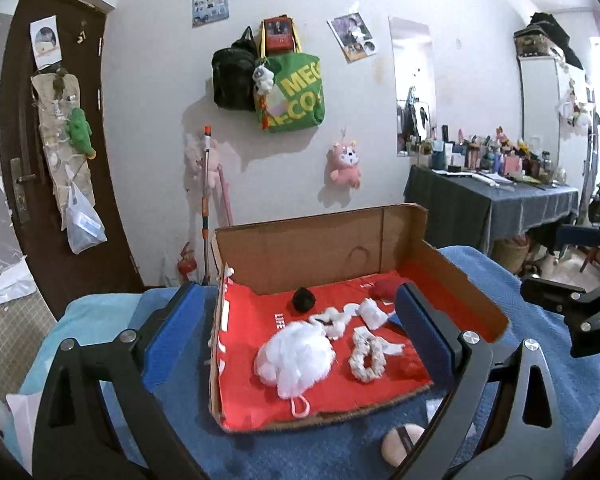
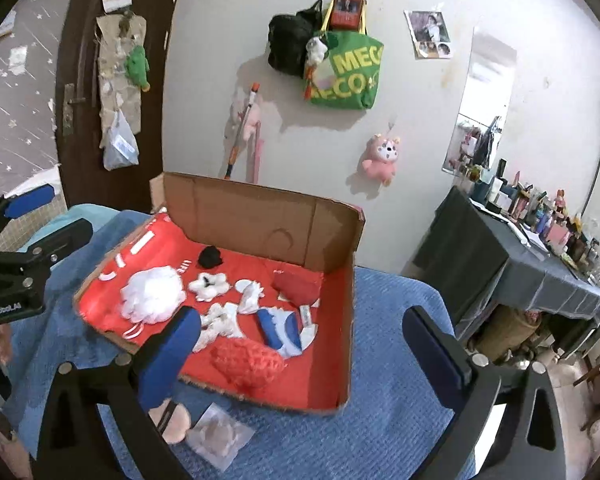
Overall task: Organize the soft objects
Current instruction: 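Withdraw both tools from the box toward the powder puff, then approach the powder puff with the left tool while the right tool approaches the plastic packet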
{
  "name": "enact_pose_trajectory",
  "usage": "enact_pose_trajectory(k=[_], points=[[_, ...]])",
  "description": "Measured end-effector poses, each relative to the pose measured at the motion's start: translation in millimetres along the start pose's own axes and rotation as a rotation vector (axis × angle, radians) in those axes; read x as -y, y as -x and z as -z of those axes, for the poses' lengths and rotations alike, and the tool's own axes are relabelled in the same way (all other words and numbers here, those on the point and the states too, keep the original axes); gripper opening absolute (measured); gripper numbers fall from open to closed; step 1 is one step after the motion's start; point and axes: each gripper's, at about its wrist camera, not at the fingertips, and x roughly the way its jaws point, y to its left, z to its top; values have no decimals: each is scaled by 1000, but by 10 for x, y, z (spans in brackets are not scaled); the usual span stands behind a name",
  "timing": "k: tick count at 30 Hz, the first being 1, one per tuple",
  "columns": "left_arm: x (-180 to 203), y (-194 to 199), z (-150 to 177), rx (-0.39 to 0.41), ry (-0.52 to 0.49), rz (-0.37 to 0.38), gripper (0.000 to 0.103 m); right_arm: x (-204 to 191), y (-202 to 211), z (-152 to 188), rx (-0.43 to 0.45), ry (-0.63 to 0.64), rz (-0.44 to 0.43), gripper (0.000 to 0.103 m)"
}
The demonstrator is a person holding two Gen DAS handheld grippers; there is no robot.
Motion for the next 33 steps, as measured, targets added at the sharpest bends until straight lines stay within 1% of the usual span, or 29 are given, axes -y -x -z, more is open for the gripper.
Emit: enact_pose_trajectory(k=[3, 4, 7, 11, 16, 20, 21, 24, 26, 29, 33], points=[[16, 167, 121, 18, 9, 5, 98, -19, 146, 163, 25, -20, -8, 103], [21, 226, 172, 18, 16, 11, 100, -44, 211, 239, 40, -16, -4, 103], [41, 336, 297, 16, 32, 25, 101, -96, 348, 424, 67, -30, -4, 103], [93, 443, 512, 7, 39, 18, 101, -163, 454, 654, 86, -65, -10, 103], [174, 509, 799, -20, 35, 9, 101, -260, 552, 956, 109, -86, 31, 103], [253, 539, 1042, -31, 7, -44, 101, -306, 577, 1201, 122, -107, 73, 103], [257, 540, 1080, -37, 7, -38, 101, -322, 572, 1263, 125, -110, 81, 103], [262, 539, 1236, -62, 21, -19, 101, -335, 540, 1408, 114, -126, 79, 103], [271, 528, 1328, -76, 22, -23, 101, -324, 526, 1518, 111, -147, 81, 103], [310, 503, 1472, -106, 16, -27, 101, -350, 481, 1644, 91, -142, 92, 103], [368, 503, 1595, -130, 16, -8, 101, -364, 398, 1789, 46, -156, 80, 103]])
